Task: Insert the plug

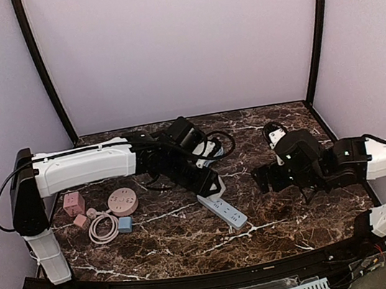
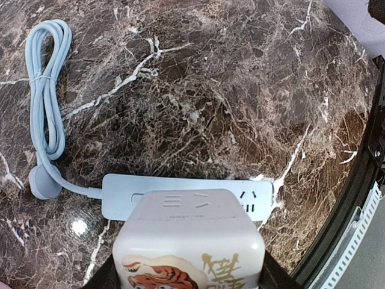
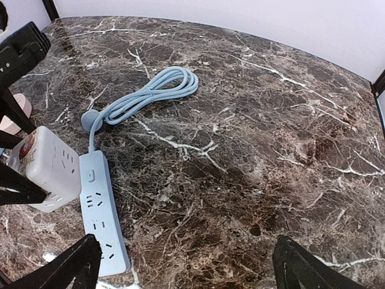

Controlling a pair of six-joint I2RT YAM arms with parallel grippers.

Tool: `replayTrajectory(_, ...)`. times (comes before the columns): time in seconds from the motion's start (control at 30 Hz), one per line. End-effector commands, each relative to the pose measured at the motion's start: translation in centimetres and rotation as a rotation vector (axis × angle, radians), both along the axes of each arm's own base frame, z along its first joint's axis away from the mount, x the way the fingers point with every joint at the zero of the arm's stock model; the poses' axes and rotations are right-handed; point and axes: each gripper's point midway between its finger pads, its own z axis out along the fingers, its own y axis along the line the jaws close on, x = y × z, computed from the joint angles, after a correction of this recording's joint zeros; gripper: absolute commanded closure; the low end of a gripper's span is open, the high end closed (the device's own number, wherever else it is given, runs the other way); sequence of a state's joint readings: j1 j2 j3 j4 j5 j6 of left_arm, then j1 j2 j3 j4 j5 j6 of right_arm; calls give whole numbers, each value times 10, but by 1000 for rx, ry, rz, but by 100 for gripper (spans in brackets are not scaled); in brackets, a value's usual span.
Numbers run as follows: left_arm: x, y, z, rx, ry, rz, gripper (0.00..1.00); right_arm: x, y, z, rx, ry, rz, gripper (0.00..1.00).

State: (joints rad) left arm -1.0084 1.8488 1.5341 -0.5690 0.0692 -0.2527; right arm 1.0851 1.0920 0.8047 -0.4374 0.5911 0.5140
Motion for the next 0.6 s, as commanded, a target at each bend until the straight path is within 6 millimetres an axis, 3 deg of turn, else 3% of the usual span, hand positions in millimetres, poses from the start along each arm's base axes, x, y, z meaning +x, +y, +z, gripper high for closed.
replayTrajectory(0.0, -8, -3, -1, 49, 10, -25, 99, 1, -10, 0, 7, -17, -39, 1)
replayTrajectory(0.57, -5, -12, -17, 114, 19, -2, 99, -1, -7, 1, 15, -15, -12, 1)
